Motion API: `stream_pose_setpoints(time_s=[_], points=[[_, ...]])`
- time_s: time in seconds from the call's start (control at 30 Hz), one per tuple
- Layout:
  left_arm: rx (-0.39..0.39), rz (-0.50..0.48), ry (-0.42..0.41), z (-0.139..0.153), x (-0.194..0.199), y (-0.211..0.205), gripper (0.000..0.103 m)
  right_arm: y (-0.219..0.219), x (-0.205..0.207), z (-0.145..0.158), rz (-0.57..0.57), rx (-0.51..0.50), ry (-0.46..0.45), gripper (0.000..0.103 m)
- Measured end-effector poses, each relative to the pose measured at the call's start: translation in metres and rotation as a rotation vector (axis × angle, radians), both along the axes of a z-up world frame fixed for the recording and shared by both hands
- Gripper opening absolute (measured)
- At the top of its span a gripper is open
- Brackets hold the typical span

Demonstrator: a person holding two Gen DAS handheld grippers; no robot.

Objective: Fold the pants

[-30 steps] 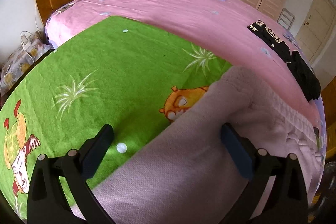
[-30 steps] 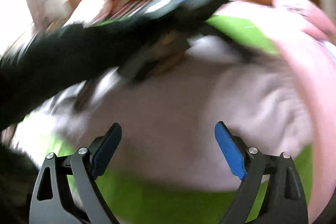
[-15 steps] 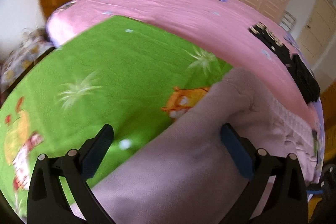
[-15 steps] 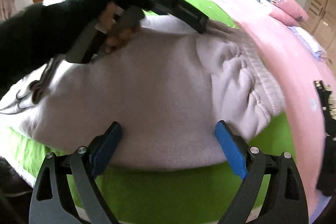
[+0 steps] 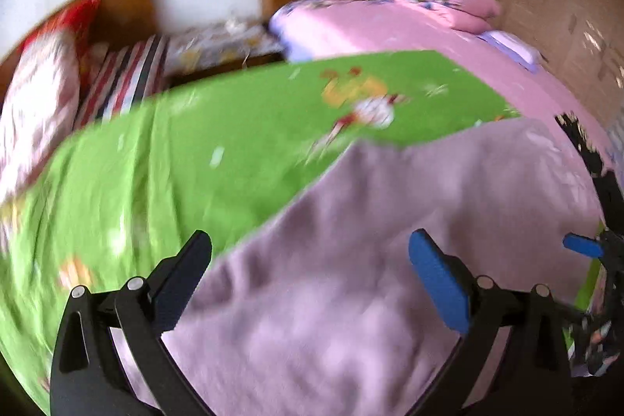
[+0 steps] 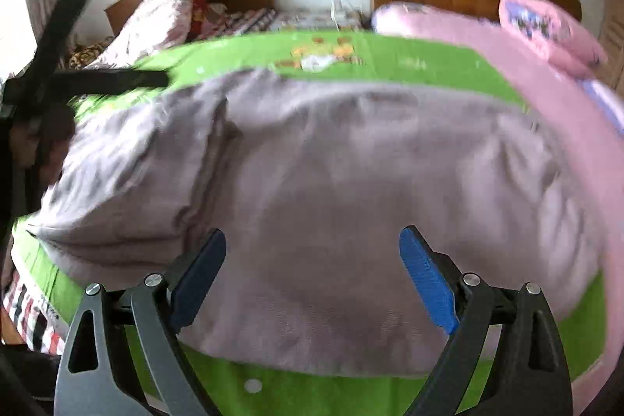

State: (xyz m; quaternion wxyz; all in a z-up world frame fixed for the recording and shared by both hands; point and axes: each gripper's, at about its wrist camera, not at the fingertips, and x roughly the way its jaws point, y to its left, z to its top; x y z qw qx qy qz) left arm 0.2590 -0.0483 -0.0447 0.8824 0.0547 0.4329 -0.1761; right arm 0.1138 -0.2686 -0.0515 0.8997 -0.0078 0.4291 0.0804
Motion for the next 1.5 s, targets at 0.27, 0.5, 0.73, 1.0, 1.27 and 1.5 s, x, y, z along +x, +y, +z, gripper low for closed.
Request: stream_pose_setpoints(time_s=[0.27,0.5,0.73,1.0,1.27,1.5], points=[[-0.008,0.040,0.053,-0.029,-0.001,0.006,0.102,0.004,-0.033,-0.016,0.069,-0.078,0.007,0.089],[0.007,0.044,0.049,-0.032,-0.004,0.006,0.102,-0.010,-0.034,0.006,0.117,-0.025,0.050,0.089],[0.049,0.052,0.044,-0.034,-0.005,0.000,0.102,-0.099,-0.008,0.002,-0.249,-0.131,-0.018,0.088],[0.056,0.053,0.042,-0.035,-0.006,0.000,0.102,-0.127,-0.061,0.005,-0.161,0.024,-0.039,0.089],[0.063,0.056,0.041,-0.035,-0.007,0.000,0.102,-0.155,-0.053,0.031,-0.291,0.189,-0.165,0.090],[0.063,0.054,0.042,-0.035,-0.006,0.000,0.102,-0.127,-0.039,-0.004,-0.194,0.090,-0.039,0.090]])
